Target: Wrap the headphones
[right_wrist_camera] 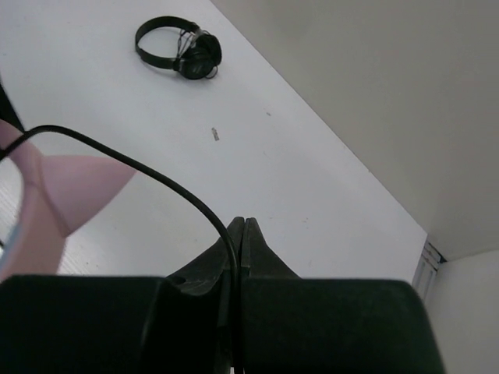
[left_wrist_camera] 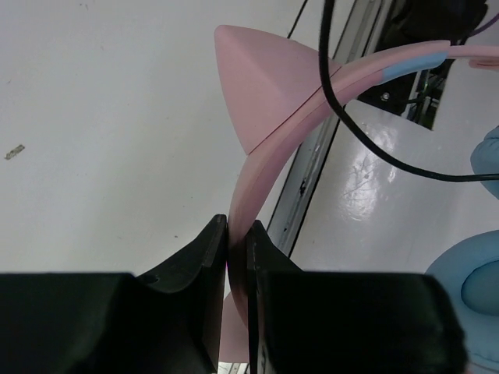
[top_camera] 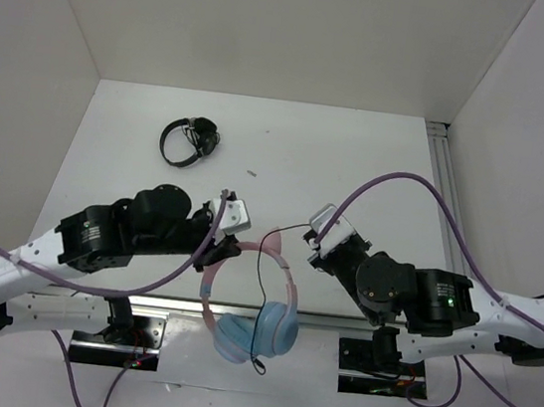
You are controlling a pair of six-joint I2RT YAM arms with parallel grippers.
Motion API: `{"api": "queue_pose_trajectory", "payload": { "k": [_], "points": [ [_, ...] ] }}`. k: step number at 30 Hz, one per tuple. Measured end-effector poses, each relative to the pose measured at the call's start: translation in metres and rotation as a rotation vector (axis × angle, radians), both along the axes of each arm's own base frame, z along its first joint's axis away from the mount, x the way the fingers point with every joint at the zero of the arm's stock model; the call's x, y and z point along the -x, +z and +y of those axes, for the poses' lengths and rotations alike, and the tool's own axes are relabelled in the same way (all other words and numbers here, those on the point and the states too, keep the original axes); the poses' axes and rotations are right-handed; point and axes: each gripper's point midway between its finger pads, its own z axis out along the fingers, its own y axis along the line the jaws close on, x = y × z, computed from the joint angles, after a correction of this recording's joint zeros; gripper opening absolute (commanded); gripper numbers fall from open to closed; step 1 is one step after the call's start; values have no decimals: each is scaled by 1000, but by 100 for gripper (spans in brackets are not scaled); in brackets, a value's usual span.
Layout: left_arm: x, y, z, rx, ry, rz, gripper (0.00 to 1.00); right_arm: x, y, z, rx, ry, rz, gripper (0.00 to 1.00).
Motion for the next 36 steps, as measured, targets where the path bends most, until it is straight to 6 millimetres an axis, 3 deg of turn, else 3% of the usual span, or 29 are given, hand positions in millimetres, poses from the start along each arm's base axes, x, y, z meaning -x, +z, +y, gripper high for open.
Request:
{"api": "queue_pose_trajectory", "payload": {
  "k": [7,13,18,26,31,36],
  "points": [
    [20,24,11,93,-72,-25,0,-17,-10,-19,18,-127,-20,0],
    [19,38,25,99,-36,-60,0,-28,-1,-35,-60,-202,-30,0],
    [14,44,41,105,27,-93,0,-31,-2,-29,-80,-236,-35,0],
    [21,81,63,216,70,-138,0,-49,-49,-3,23,-263,-17,0],
    [22,103,70,264,86,-163,0,-59,-46,-6,-18,-303,-15,0],
    [20,100,73,253,111,-149,0,-59,-42,-7,-40,-305,-18,0]
  ]
}}
